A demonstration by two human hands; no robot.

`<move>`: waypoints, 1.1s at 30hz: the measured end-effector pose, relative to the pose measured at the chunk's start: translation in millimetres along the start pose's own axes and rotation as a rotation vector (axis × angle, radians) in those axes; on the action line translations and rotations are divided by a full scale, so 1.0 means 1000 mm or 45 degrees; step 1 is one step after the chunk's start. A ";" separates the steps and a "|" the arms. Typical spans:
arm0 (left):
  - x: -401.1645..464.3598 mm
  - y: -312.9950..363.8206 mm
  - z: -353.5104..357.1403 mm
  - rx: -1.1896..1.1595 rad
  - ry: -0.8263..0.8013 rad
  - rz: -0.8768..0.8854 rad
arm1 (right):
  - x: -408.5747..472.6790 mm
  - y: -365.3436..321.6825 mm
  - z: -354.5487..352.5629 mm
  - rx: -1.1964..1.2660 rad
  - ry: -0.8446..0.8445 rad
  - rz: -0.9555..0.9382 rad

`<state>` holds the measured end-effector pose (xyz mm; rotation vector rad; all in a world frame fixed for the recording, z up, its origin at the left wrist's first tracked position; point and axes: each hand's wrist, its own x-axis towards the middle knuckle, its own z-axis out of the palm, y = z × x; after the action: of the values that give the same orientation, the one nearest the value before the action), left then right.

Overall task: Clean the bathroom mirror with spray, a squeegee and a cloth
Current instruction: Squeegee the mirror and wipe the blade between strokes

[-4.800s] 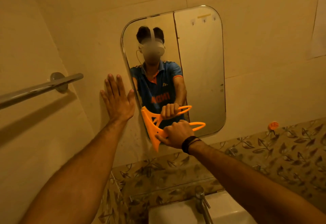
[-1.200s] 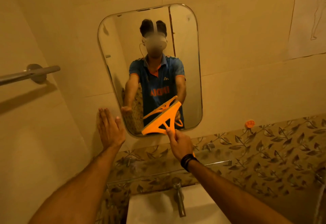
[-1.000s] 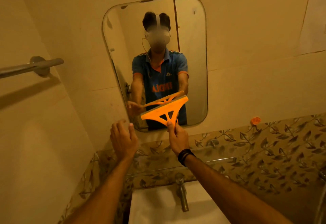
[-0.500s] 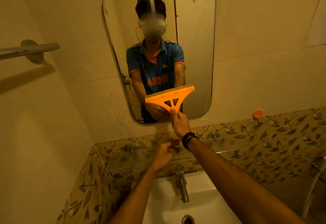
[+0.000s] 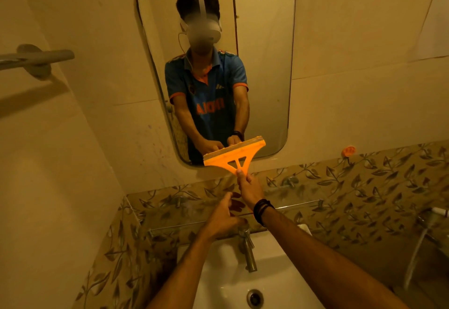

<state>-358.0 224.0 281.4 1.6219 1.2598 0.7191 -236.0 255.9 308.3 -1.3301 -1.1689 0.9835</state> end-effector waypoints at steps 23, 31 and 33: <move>-0.029 0.019 0.055 -0.182 0.110 -0.106 | -0.011 -0.014 0.002 0.014 0.103 0.032; -0.025 0.053 0.050 -0.612 0.342 0.031 | -0.021 -0.061 -0.001 0.002 0.066 -0.222; -0.014 0.068 0.041 -0.611 0.415 0.076 | -0.014 -0.086 -0.003 0.014 0.055 -0.264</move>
<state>-299.1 195.1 328.6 1.1814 1.1491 1.2555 -244.7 238.1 393.4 -1.1890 -1.2392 0.8068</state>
